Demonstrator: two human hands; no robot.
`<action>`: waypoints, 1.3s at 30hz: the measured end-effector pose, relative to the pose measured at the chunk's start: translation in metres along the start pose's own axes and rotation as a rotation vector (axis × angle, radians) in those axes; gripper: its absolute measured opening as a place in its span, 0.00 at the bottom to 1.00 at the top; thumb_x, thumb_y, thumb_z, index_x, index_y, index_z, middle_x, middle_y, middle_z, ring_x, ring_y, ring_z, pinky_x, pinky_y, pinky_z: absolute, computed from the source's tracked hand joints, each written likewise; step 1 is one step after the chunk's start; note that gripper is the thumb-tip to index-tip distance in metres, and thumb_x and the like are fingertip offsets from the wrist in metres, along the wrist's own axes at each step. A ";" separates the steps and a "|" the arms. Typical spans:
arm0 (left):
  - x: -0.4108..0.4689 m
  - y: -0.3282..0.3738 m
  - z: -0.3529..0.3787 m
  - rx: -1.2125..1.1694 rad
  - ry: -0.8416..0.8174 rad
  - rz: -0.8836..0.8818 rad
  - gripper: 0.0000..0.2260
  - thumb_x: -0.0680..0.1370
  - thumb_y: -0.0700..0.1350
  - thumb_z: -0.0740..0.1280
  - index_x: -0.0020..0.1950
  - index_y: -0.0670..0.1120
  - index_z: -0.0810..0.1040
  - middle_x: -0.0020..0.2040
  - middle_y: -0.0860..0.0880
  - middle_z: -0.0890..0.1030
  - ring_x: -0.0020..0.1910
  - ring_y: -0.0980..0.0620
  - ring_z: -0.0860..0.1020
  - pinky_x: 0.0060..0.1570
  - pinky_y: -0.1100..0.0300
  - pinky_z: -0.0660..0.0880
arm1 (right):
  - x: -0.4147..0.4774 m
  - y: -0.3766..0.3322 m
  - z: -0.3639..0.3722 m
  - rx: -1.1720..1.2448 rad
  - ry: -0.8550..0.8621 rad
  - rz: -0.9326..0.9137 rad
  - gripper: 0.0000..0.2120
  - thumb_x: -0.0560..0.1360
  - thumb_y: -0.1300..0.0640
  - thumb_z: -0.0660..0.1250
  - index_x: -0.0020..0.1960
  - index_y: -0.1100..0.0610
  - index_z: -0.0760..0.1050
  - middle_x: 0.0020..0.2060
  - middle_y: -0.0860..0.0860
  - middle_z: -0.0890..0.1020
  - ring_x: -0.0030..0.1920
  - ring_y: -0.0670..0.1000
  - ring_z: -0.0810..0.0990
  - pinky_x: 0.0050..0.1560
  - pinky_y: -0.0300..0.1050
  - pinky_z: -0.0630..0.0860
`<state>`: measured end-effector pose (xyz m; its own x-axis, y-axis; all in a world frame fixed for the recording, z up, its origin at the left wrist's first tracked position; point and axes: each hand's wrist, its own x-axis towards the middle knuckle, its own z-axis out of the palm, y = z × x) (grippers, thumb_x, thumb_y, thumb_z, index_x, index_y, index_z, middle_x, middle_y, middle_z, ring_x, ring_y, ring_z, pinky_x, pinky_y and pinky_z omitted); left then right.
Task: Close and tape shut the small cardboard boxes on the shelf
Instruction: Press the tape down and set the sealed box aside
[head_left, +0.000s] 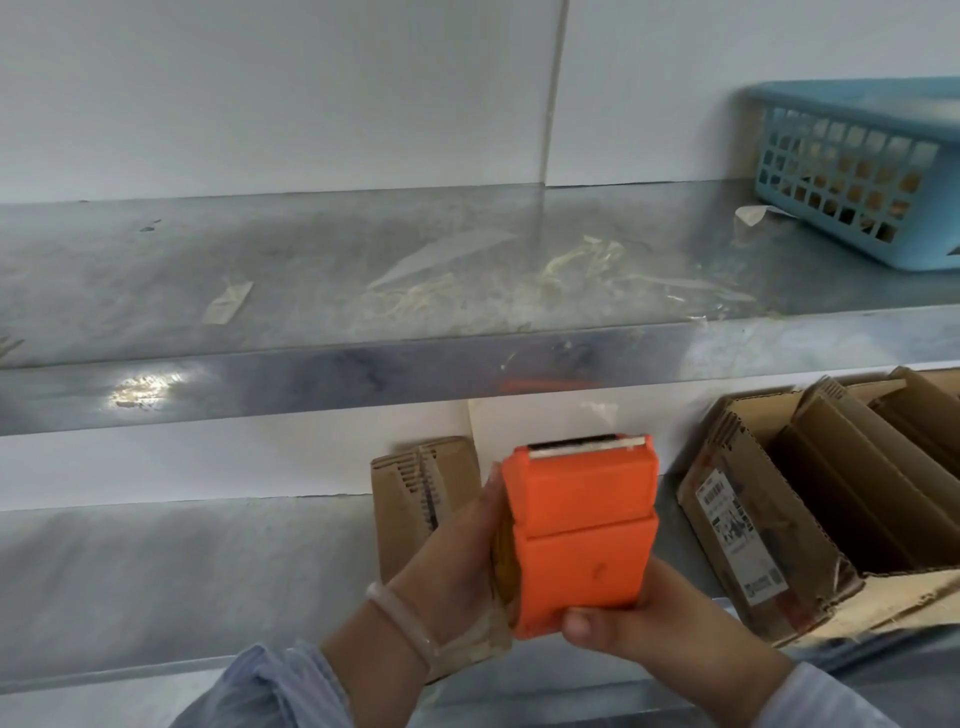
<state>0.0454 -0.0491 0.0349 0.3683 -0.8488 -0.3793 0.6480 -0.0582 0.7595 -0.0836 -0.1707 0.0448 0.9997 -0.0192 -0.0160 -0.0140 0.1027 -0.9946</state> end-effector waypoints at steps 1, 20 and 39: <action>0.003 -0.003 -0.001 -0.016 -0.071 -0.069 0.46 0.69 0.71 0.70 0.76 0.42 0.63 0.71 0.34 0.66 0.68 0.30 0.66 0.73 0.33 0.53 | -0.001 0.002 -0.003 0.048 0.013 0.033 0.25 0.65 0.44 0.80 0.60 0.47 0.81 0.55 0.54 0.85 0.57 0.54 0.82 0.57 0.46 0.77; 0.006 -0.008 0.013 0.641 0.480 0.410 0.24 0.77 0.62 0.55 0.51 0.43 0.79 0.40 0.49 0.82 0.36 0.63 0.80 0.31 0.73 0.72 | 0.000 0.034 -0.001 0.477 0.372 0.091 0.43 0.58 0.54 0.83 0.69 0.58 0.71 0.59 0.64 0.79 0.60 0.65 0.79 0.60 0.66 0.76; 0.009 -0.003 0.000 0.533 0.378 0.379 0.25 0.72 0.70 0.64 0.53 0.49 0.80 0.40 0.48 0.83 0.39 0.49 0.82 0.42 0.56 0.80 | 0.006 0.027 -0.008 0.792 0.400 0.116 0.38 0.62 0.33 0.72 0.56 0.65 0.81 0.47 0.62 0.83 0.45 0.58 0.84 0.43 0.51 0.82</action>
<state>0.0464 -0.0562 0.0290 0.7676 -0.6287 -0.1241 0.0567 -0.1263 0.9904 -0.0778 -0.1758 0.0172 0.9088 -0.2965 -0.2937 0.0522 0.7790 -0.6249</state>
